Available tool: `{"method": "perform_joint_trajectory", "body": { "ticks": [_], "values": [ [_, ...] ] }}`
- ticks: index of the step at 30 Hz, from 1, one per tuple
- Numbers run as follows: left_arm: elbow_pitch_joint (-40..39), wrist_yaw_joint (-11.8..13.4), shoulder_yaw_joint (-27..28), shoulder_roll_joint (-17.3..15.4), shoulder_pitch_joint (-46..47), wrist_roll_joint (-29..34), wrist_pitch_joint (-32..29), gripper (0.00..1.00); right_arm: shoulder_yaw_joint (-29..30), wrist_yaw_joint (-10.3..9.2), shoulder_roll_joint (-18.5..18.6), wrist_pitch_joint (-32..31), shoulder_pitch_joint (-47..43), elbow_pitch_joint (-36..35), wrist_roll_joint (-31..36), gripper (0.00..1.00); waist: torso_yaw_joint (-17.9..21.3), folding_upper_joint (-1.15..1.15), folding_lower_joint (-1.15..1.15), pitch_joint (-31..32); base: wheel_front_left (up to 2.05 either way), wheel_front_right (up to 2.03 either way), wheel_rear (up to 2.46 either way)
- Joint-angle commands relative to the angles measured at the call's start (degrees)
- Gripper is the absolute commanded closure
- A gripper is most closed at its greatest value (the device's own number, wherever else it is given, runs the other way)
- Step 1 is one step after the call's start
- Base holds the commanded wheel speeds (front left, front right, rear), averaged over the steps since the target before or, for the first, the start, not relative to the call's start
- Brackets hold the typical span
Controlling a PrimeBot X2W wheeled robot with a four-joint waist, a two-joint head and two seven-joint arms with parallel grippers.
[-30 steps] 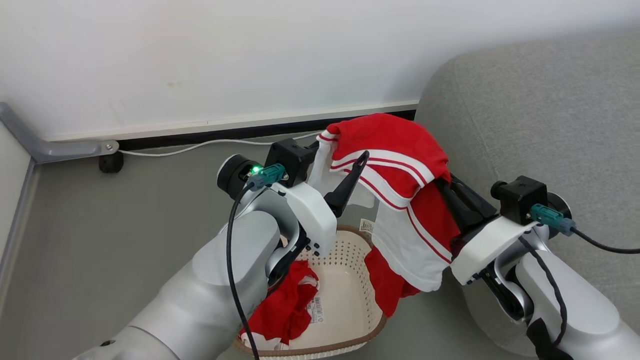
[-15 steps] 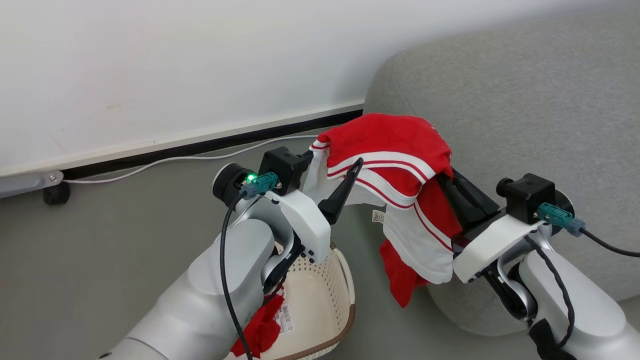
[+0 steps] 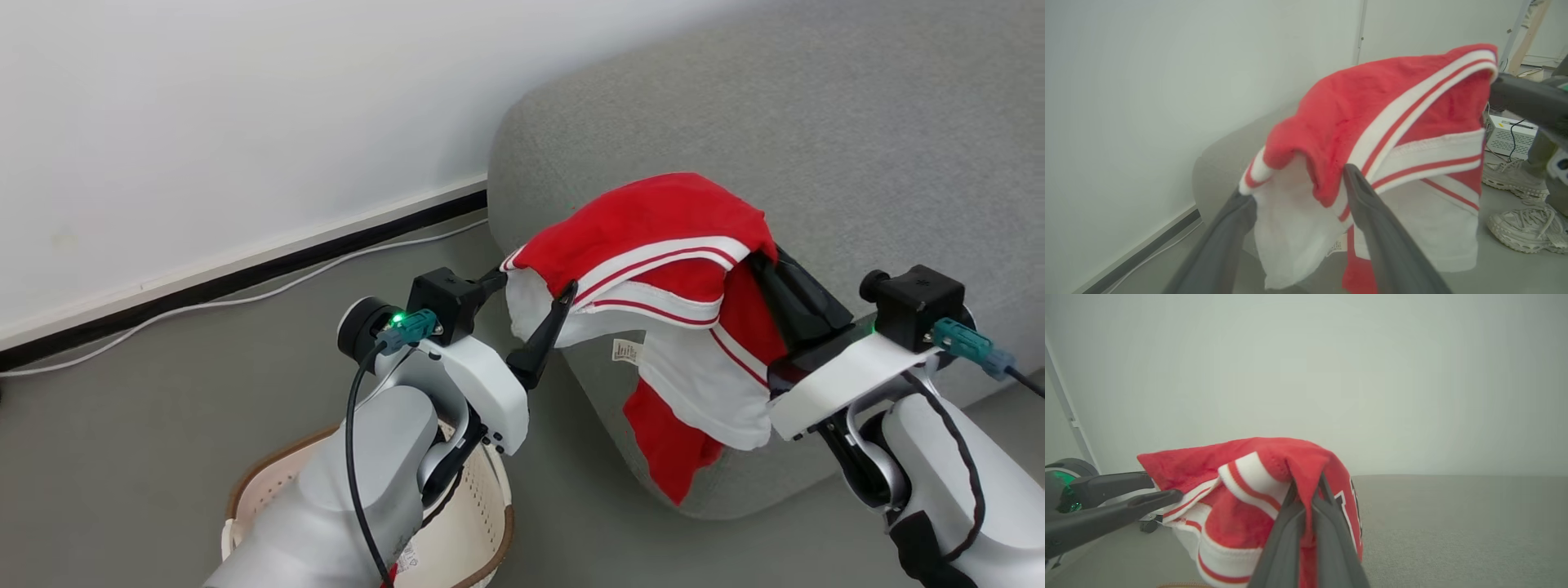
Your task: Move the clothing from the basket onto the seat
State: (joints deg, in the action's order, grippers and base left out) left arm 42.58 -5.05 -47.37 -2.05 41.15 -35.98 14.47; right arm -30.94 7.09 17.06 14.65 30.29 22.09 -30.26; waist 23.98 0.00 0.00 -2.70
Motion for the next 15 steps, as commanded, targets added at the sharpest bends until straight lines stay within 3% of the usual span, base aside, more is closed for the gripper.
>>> {"method": "perform_joint_trajectory", "body": {
  "ticks": [1,15],
  "values": [
    [-1.1,-0.4,2.2,-0.8,0.7,0.6,0.5,0.00,0.7,0.40,0.7,0.3,-0.8,-2.1,-0.4,1.00,1.5,0.00,0.00,-0.1,0.00,0.00,0.00],
    [-2.1,-1.6,5.1,-0.8,-1.3,3.8,0.5,0.00,7.9,0.40,1.9,0.3,-3.9,-6.1,-0.4,1.00,6.3,0.00,0.00,-2.2,0.00,0.00,0.00]
  ]
}}
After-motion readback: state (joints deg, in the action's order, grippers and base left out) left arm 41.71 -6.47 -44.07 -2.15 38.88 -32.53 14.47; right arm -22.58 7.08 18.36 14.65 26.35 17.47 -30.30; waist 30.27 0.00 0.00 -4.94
